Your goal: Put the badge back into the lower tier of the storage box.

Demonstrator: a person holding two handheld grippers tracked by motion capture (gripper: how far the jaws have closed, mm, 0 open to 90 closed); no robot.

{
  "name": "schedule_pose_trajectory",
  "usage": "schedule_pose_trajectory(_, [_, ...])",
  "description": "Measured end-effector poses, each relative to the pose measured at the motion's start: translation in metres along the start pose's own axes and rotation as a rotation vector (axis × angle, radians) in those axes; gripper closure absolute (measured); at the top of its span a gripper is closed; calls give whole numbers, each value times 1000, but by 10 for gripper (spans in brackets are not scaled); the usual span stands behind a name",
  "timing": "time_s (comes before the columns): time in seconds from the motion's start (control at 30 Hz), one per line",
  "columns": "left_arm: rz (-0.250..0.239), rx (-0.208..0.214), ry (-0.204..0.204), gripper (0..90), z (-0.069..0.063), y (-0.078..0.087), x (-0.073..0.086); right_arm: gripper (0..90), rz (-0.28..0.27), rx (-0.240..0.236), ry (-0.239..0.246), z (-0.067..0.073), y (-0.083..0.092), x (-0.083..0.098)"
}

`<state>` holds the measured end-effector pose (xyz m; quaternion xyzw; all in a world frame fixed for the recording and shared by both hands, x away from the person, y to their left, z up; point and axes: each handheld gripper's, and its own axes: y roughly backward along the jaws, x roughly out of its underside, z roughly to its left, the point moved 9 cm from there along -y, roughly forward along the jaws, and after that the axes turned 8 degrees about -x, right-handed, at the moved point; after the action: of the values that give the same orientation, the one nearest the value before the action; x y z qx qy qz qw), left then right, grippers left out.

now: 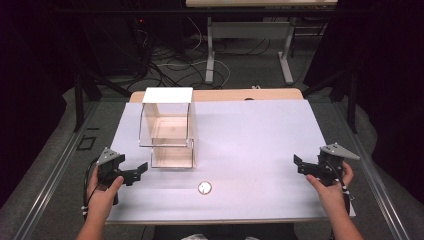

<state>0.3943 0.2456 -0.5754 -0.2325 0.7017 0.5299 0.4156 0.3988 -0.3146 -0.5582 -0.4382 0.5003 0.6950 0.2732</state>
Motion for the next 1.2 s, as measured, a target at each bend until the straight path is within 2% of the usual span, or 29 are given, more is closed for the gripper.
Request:
schedule_pose_trajectory(0.03, [-1,7,1,7,-1,1,-1,0,7,2,-17,1,2,0])
schedule_pose_trajectory(0.13, [-13,12,-12,7,-4,5,-5,0,-24,13,-4,0,4,-3])
schedule_pose_trajectory(0.2, [-29,11,-13,7,-7,6,-10,0,-9,13,2,0,6,-2])
schedule_pose_trajectory(0.23, [-30,27,-6,7,-10,7,-11,0,-11,13,-2,0,7,-3])
schedule_pose_trajectory(0.33, [-33,37,-30,7,-18,10,-14,0,-13,5,-18,3,7,-2])
schedule_pose_trajectory(0.4, [-25,29,-54,7,-21,11,-15,0,-31,11,-21,4,5,-4])
schedule_pose_trajectory(0.43, [-22,29,-57,8,-23,12,-16,0,-11,-9,-18,8,6,-3])
schedule_pose_trajectory(0.5, [-21,30,-58,10,-28,13,-19,0,-17,-14,-23,10,5,-3])
schedule_pose_trajectory(0.57, [-25,29,-62,36,-32,16,-21,0,-8,-31,4,16,4,-4])
schedule_pose_trajectory(0.7, [-11,40,-84,44,-41,21,-18,0,-22,-42,18,20,4,-5])
schedule_pose_trajectory(0.77, [-13,40,-109,45,-45,24,-16,0,-15,-48,16,22,6,-5])
schedule_pose_trajectory(0.8, [-14,49,-107,44,-50,26,-16,0,-13,-49,19,23,6,-5])
schedule_pose_trajectory(0.87, [-12,49,-143,47,-55,29,-14,0,-15,-54,13,25,6,-5])
schedule_pose_trajectory(0.9, [-12,49,-153,59,-58,30,-13,0,2,-56,20,26,6,-4])
schedule_pose_trajectory(0.93, [-12,56,-157,61,-62,31,-13,0,-22,-58,17,27,4,-5])
schedule_pose_trajectory(0.97, [-13,64,-160,61,-66,32,-12,0,-6,-64,25,28,5,-4])
schedule_pose_trajectory(1.03, [-7,75,-174,74,-72,33,-10,0,-13,-67,14,31,4,-4])
schedule_pose_trajectory(1.2, [-5,97,-199,103,-87,35,-7,0,-19,-69,29,31,3,-5])
